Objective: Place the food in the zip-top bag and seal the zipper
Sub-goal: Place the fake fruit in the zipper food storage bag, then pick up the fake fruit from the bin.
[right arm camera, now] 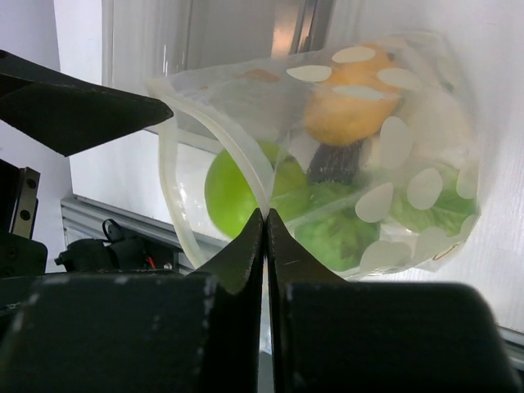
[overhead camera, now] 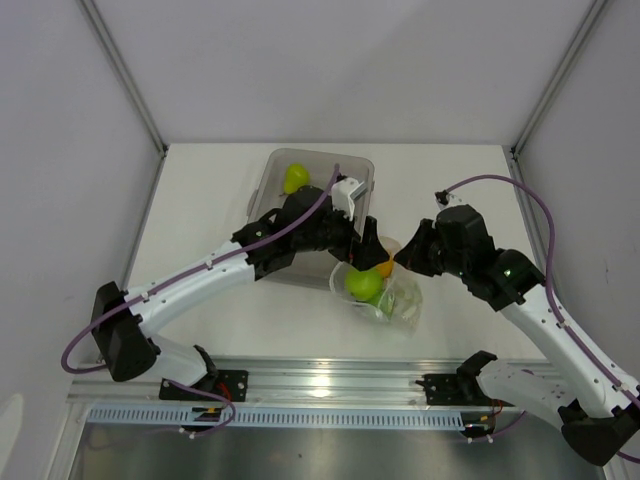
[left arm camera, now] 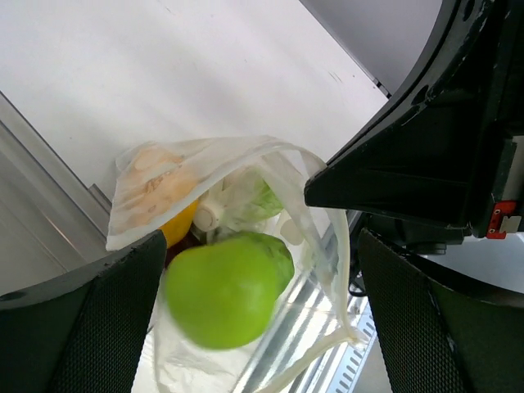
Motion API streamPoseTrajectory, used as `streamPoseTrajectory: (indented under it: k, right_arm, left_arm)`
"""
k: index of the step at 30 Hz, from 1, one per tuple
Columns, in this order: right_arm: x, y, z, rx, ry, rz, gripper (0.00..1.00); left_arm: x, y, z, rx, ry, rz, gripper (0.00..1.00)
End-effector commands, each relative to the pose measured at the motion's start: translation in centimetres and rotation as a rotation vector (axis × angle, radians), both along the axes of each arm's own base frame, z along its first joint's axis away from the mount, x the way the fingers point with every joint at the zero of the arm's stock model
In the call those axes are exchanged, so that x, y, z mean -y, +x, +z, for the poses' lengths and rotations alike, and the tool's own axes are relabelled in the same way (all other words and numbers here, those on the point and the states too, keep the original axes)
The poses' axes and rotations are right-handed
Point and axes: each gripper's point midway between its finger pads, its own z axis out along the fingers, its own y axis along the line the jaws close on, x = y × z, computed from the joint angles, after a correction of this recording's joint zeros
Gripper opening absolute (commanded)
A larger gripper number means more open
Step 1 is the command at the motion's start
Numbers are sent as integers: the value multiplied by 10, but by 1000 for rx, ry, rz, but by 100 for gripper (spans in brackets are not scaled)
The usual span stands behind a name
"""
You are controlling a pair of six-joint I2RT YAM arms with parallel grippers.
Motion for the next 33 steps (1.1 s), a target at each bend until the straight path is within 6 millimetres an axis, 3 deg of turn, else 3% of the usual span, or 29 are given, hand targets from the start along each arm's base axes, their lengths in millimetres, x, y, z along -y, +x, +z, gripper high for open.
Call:
streamPoseTrajectory:
  k: [1, 4, 8, 10, 16, 17, 18, 21, 22, 24, 29, 31, 32, 33]
  right_arm:
    - [0, 2, 23, 61, 28, -4, 0]
    - [-1, 2, 25, 66, 32, -1, 0]
    - [1, 2, 24, 64, 19, -3, 0]
    - [2, 2, 24, 65, 20, -5, 0]
    - [2, 0, 20, 55, 18, 1, 0]
    - [2, 0, 20, 54, 18, 3, 0]
    - [1, 0, 20, 54, 19, 4, 0]
    - [1, -1, 21, 53, 18, 6, 0]
    - [1, 0, 22, 57, 21, 6, 0]
    - [1, -1, 21, 51, 16, 12, 0]
    - [0, -1, 18, 35, 4, 17, 0]
    - [-1, -1, 13, 21, -8, 21, 0]
    - [-1, 0, 11, 18, -12, 22, 0]
    - [-1, 0, 9, 10, -17, 22, 0]
  left_arm:
    - [4, 4, 22, 68, -49, 2, 99]
    - [2, 6, 25, 76, -39, 13, 100]
    - [-15, 21, 36, 141, -41, 137, 99]
    - [-27, 28, 55, 206, -71, 192, 100]
    - [-85, 85, 73, 235, -36, 442, 100]
    - [-91, 93, 60, 193, 1, 467, 99]
    - [-106, 110, 71, 200, -4, 526, 99]
    - [-128, 142, 59, 222, 73, 627, 99]
    - [-131, 151, 67, 245, 74, 651, 99]
    - [-136, 174, 58, 263, 133, 669, 100]
    - [-126, 216, 55, 344, 191, 594, 99]
    - [-122, 236, 32, 333, 226, 556, 99]
    - [-120, 244, 41, 341, 203, 548, 99]
    - [-123, 260, 17, 292, 228, 542, 100]
